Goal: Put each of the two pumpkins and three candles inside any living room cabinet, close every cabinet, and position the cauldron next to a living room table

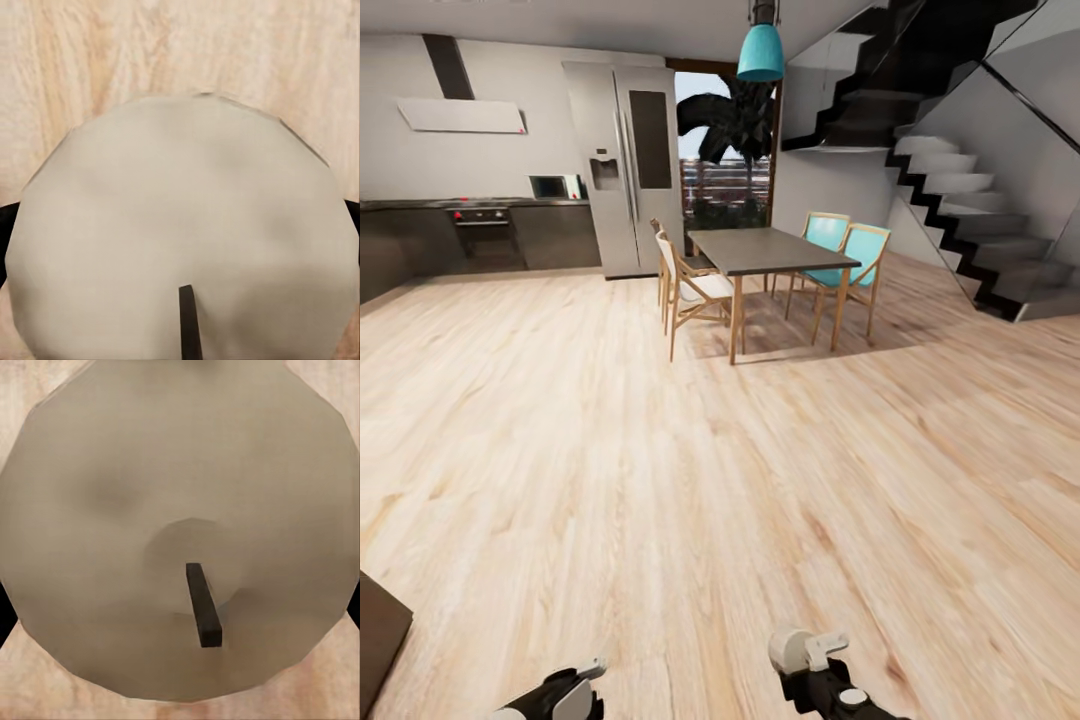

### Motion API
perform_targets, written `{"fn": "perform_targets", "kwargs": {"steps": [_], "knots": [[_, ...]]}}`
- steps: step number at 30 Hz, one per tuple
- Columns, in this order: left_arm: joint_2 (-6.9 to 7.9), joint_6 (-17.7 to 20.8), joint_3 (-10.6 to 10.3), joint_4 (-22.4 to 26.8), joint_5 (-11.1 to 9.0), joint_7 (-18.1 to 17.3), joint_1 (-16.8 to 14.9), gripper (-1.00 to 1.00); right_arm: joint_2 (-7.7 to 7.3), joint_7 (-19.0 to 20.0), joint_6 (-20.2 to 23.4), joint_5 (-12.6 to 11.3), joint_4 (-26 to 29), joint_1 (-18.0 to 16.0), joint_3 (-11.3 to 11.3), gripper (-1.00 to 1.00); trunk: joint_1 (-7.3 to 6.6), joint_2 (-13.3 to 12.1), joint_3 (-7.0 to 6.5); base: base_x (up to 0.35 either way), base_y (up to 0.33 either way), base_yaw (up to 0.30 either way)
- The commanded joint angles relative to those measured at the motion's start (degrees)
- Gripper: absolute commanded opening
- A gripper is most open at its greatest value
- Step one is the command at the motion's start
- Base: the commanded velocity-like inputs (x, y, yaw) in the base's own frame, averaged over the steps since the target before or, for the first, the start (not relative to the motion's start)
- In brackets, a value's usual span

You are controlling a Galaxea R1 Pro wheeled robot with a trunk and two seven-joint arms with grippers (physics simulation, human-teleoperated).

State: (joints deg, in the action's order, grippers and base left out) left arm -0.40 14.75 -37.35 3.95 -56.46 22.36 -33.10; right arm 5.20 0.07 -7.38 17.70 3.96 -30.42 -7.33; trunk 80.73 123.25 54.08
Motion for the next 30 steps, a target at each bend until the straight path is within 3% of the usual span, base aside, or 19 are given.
{"fn": "perform_targets", "kwargs": {"steps": [1,8,15,30], "knots": [[0.03,0.0,-0.1,0.0,0.1,0.0,0.2,-1.00,-0.07,0.0,-0.4,-0.1,0.0,0.2,0.0,-1.00,-0.23,-0.4,-0.15,0.000,0.000,0.269],[0.31,-0.3,-0.1,-0.3,0.1,0.0,0.7,-1.00,-0.23,-0.1,-1.1,-0.2,-0.9,0.5,0.0,-1.00,-1.76,-3.2,-1.18,0.000,0.000,0.274],[-0.17,-5.2,-0.1,-2.2,0.1,0.0,0.8,-1.00,-0.17,-0.1,-1.1,-0.2,-2.7,0.5,0.0,-1.00,-3.30,-6.0,-2.28,0.000,0.000,0.281],[-0.09,-5.5,-0.1,-2.4,0.0,0.0,0.8,-1.00,-0.08,-0.1,-1.1,-0.2,-2.7,0.5,0.0,-1.00,-6.60,-12.0,-4.65,0.000,0.000,0.282]]}}
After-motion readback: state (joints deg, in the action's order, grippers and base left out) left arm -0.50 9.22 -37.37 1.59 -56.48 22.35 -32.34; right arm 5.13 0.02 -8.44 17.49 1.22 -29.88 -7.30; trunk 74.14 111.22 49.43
